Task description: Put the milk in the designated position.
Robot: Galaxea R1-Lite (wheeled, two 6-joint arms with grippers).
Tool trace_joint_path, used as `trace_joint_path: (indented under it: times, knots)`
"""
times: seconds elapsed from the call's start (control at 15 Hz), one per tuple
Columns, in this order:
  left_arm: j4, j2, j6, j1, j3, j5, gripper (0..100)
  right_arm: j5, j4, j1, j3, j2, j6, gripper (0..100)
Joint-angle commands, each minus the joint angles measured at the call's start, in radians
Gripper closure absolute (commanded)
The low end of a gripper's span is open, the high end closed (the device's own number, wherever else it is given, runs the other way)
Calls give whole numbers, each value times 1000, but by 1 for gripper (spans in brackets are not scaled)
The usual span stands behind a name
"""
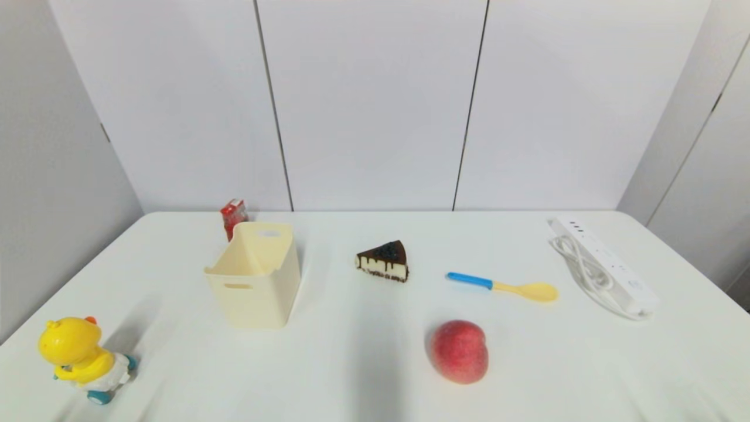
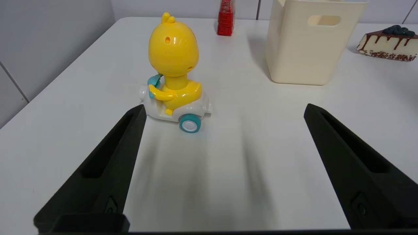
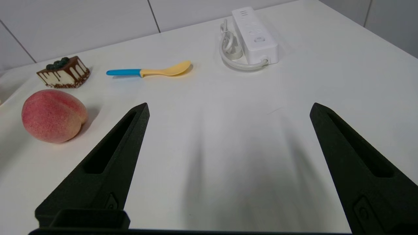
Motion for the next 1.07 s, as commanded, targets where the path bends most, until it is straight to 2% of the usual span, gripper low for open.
trace_joint_path:
  times: [0.07,0.73,0.87,1.07]
  knots:
    - [0,1,-1,0,0,1,0,1,-1,0,0,2,1,0]
    - [0,1,-2,3,-2,2,0,1,1,0,0,2,0,0]
    - [8,49,7,5,-126,-1,0,1,1,0,0,2,1,0]
    - [-22,392,110,43,-436,-4,0,1,1,0,0,2,0,0]
